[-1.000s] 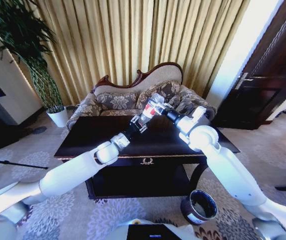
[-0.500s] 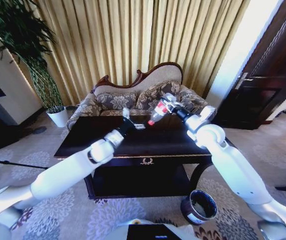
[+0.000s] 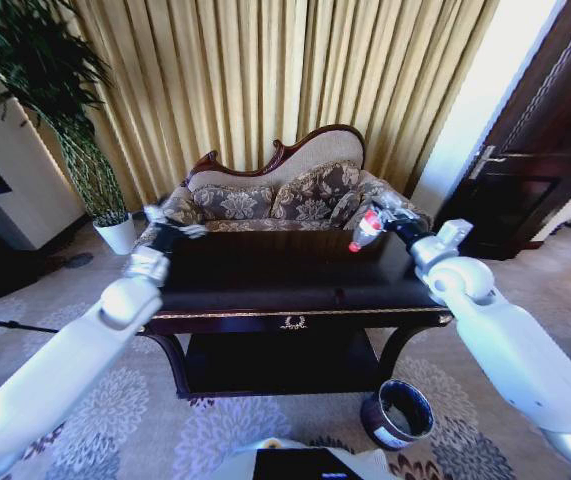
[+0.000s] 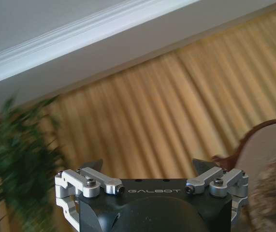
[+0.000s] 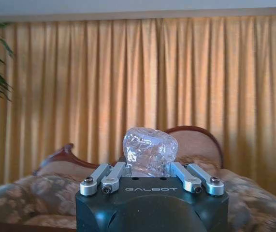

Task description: Move to the front of the table and place the trash on the table into the trash bin.

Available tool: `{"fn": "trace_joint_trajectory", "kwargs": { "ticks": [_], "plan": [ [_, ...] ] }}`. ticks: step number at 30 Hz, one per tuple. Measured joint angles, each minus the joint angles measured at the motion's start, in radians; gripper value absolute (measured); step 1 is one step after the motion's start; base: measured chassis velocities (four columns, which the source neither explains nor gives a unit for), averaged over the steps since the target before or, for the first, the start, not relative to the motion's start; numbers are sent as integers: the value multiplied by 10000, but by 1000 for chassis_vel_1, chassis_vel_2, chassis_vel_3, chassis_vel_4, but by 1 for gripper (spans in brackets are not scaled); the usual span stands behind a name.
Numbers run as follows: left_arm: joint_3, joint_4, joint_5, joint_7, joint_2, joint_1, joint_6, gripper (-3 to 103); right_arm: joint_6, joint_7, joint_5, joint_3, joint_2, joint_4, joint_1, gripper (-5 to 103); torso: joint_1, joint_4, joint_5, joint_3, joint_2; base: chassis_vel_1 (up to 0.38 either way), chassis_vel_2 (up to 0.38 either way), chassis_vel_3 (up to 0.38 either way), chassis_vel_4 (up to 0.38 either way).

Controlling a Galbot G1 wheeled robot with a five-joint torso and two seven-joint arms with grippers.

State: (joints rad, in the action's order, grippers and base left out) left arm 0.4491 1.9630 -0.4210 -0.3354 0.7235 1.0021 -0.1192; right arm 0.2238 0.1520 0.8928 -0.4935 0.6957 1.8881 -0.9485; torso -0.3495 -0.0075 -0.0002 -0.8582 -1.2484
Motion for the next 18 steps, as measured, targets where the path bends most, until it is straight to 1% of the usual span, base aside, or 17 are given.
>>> {"fn": "trace_joint_trajectory", "kwargs": {
  "ticks": [1,2,3,4,5,6,8,9,11,12,13,14,16,18],
  "plan": [
    [271,21,-67,-1,63,216,-77,100,-7,22,-10,-142,-25,35,-189,28,0,2,2,1,0,0,0,0,0],
    [997,109,-316,-17,277,887,-331,100,-15,45,-63,-501,-56,124,-673,28,0,3,0,0,0,0,0,0,0],
    [1442,204,-534,-18,410,1275,-522,100,-19,46,-130,-775,-63,196,-1056,28,0,1,-8,1,0,0,0,0,0],
    [1981,374,-851,-15,559,1704,-797,100,-20,47,-200,-1044,-55,260,-1446,28,0,-2,-4,1,-1,0,0,0,0],
    [1981,374,-851,-15,559,1704,-797,100,-20,47,-200,-1044,-55,260,-1446,28,0,-2,-4,1,-1,0,0,0,0],
    [2671,637,-1282,-12,760,2296,-1214,100,-19,49,-280,-1384,-10,354,-1951,28,1,-3,6,1,-1,0,0,0,0],
    [3413,972,-1807,25,1020,2986,-1615,100,-31,48,-424,-1776,87,514,-2501,28,1,0,0,1,-1,0,0,0,0],
    [3413,972,-1807,25,1020,2986,-1615,100,-31,48,-424,-1776,87,514,-2501,28,1,0,0,1,-1,0,0,0,0],
    [3922,1224,-2246,23,1244,3413,-1870,100,-62,49,-615,-2085,216,711,-2950,28,2,2,3,2,-1,0,0,0,0],
    [4259,1456,-2674,16,1399,3662,-2188,100,-75,47,-709,-2298,347,920,-3261,28,2,1,1,2,-1,0,0,0,0],
    [4385,1574,-2895,-4,1441,3738,-2347,100,-77,46,-745,-2418,433,1086,-3434,28,1,0,0,1,-1,0,0,0,0],
    [4385,1574,-2895,-4,1441,3738,-2347,100,-77,46,-745,-2418,433,1086,-3434,28,1,0,0,1,-1,0,0,0,0],
    [4589,1777,-3188,-21,1452,3798,-2718,100,-81,43,-825,-2662,570,1412,-3757,28,1,-1,2,1,-1,0,0,0,0],
    [4660,1917,-3272,-12,1406,3790,-3006,100,-83,36,-914,-2938,697,1721,-4090,28,1,0,0,0,0,0,0,0,0]
  ]
}}
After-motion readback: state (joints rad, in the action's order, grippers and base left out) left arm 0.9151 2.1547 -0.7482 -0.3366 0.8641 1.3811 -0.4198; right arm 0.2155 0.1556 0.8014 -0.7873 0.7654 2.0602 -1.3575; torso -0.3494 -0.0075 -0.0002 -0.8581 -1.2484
